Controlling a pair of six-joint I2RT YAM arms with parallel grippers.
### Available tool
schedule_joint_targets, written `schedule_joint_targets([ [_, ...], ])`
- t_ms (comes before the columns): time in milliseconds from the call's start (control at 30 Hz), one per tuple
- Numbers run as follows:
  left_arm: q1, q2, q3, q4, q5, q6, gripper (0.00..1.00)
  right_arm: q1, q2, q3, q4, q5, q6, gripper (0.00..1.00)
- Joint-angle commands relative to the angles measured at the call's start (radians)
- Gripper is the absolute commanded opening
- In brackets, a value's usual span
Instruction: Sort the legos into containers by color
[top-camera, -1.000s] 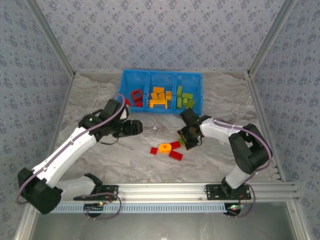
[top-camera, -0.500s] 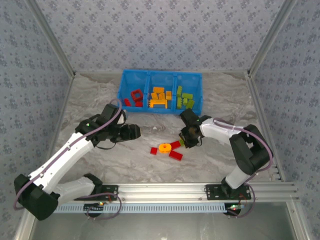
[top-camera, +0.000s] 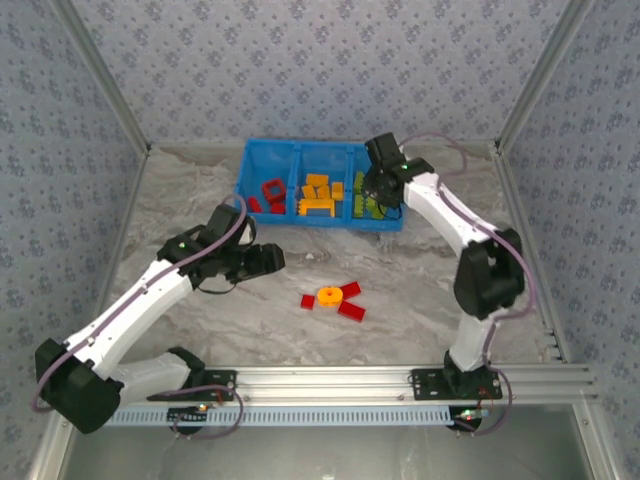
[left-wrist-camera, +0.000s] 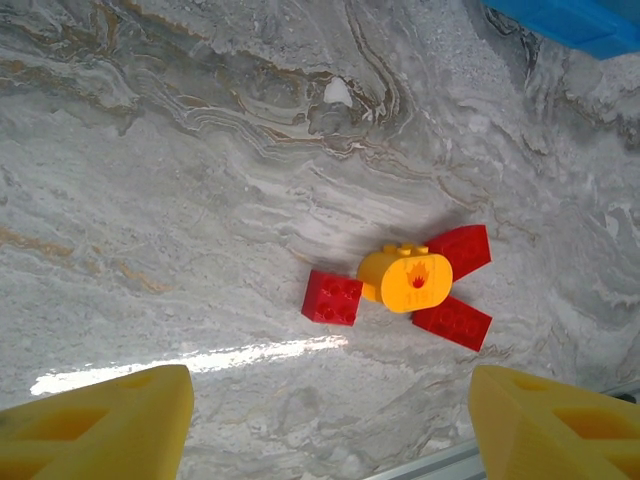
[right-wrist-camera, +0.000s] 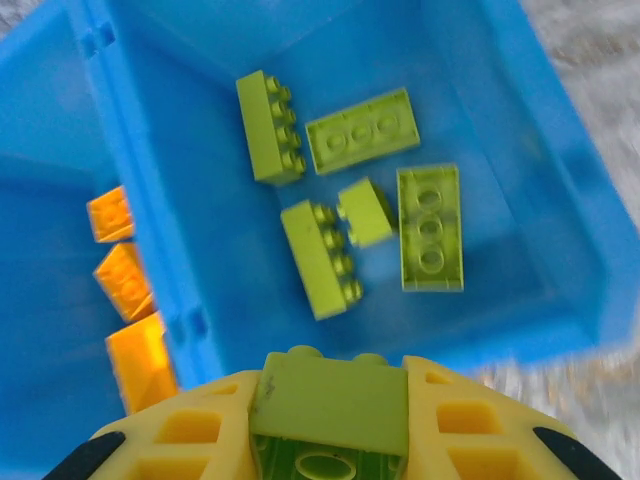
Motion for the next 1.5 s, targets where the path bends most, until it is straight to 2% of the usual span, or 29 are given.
schedule_joint_targets([
  [0,0.008,-0.006,0.008,0.019,0.015,-0.025,0.73,-0.036,0.129,0.122,-0.054,-0.009,-0.201,0.29],
  [200,0.009,-0.042,-0.015,0.008,-0.003,-0.055,0.73,-0.063,0.356,0.394,-0.130,-0.012,-0.296,0.30],
  [367,0.009,-0.072,-0.017,-0.021,-0.017,-0.059,0.73,-0.096,0.466,0.484,-0.104,-0.006,-0.322,0.32],
  [567,0.009,-0.086,-0.028,-0.023,-0.014,-0.070,0.74,-0.095,0.599,0.643,-0.167,0.054,-0.338,0.36],
  [667,0.008,-0.061,-0.045,-0.012,0.033,-0.060,0.75,-0.092,0.625,0.663,-0.152,0.070,-0.348,0.42],
  [733,-0.001,-0.029,-0.074,0.013,0.081,-0.044,0.74,-0.090,0.650,0.708,-0.173,0.063,-0.346,0.53],
  [833,-0.046,0.031,-0.100,0.022,0.091,0.022,0.72,-0.081,0.654,0.750,-0.202,0.046,-0.348,0.62],
  [1000,-0.171,0.147,-0.087,-0.013,-0.027,0.172,0.71,-0.056,0.525,0.735,-0.224,0.039,-0.334,0.64],
  [1100,-0.241,0.220,-0.079,0.027,-0.083,0.190,0.72,-0.041,0.374,0.643,-0.214,0.045,-0.315,0.67],
  [1233,-0.311,0.314,-0.057,0.070,-0.136,0.172,0.75,-0.030,0.113,0.403,-0.175,0.048,-0.275,0.71],
  [1333,-0.354,0.393,-0.025,0.091,-0.180,0.170,0.76,-0.024,-0.101,0.158,-0.110,0.009,-0.258,0.72],
  [1467,-0.375,0.511,0.033,0.148,-0.184,0.175,0.73,-0.018,-0.357,-0.162,-0.038,-0.067,-0.253,0.72],
])
